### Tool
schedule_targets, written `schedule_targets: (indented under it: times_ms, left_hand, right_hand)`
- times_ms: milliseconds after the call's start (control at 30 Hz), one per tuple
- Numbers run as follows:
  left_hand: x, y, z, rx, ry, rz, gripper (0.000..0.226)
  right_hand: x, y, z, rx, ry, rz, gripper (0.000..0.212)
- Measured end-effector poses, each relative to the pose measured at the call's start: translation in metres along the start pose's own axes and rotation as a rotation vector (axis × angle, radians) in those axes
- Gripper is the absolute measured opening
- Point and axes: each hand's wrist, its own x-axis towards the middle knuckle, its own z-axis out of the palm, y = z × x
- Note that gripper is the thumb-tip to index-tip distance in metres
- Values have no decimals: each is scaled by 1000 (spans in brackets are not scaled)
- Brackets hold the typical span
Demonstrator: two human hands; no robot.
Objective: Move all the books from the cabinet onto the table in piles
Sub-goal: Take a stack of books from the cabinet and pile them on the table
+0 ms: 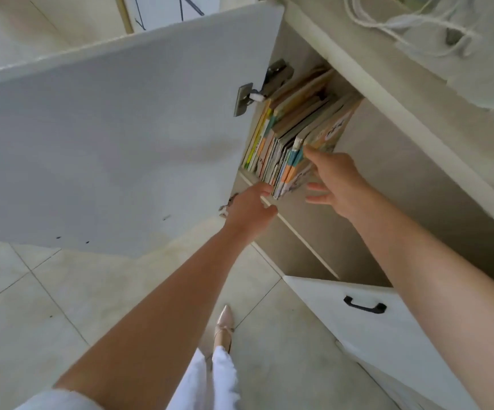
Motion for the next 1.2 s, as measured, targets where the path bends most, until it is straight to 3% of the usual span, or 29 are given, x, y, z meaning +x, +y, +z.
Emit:
schedule_targets:
  times_ms: [100,167,333,533,667,833,1033,1200]
  left_hand:
    - [24,-2,11,4,39,33,46]
    - [38,-4,20,-4,65,62,49]
    - [71,-15,42,-31,160,150,57]
    - [81,-23,57,-96,248,226,58]
    - [81,-27,63,-164,265,206,57]
    - [83,-28,66,-201,275,190,58]
    - [78,-26,77,-251,324,124,55]
    - [74,-37,85,-248,219,71,73]
  right_hand:
    - [34,-20,10,62,-43,80,48]
    - [51,-28,13,116,-41,104,43]
    - [89,-31,20,101,73,88,56]
    - [108,-23,19,64,-25,122,37]
    - [112,-18,16,92,-21,142,29]
    - [114,-11,11,79,-25,82,59]
    - [116,-8,7,102,-22,67,51]
    - [116,-6,8,120,-42,53,51]
